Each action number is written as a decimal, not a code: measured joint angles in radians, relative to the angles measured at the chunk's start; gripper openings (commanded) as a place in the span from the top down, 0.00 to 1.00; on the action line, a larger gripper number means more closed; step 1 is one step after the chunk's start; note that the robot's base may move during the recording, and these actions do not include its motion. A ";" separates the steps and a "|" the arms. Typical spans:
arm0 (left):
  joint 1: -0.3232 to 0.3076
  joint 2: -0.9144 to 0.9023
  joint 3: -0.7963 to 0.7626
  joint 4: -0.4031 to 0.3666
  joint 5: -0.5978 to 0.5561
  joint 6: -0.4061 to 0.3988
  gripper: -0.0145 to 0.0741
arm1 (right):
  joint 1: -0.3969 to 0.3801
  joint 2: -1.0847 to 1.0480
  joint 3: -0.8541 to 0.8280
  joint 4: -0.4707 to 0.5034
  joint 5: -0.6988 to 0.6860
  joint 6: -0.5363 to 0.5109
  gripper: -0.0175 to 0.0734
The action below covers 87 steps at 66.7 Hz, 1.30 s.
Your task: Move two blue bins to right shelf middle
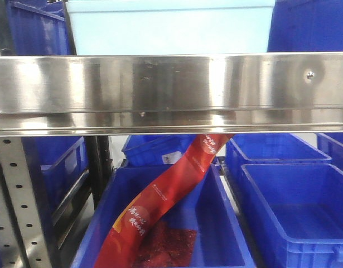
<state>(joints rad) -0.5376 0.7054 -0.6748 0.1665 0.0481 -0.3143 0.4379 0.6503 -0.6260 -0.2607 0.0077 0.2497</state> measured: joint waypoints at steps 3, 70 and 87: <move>0.000 0.000 0.000 0.000 0.000 0.000 0.96 | -0.040 -0.033 0.040 0.058 -0.008 -0.086 0.99; 0.000 0.000 0.000 0.000 -0.009 0.000 0.96 | -0.366 -0.647 0.625 0.273 -0.028 -0.241 0.99; 0.000 0.000 0.000 0.000 -0.013 0.000 0.96 | -0.366 -0.647 0.625 0.273 -0.028 -0.241 0.99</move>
<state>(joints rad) -0.5376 0.7054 -0.6748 0.1665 0.0352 -0.3143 0.0723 0.0028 -0.0011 0.0119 -0.0198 0.0084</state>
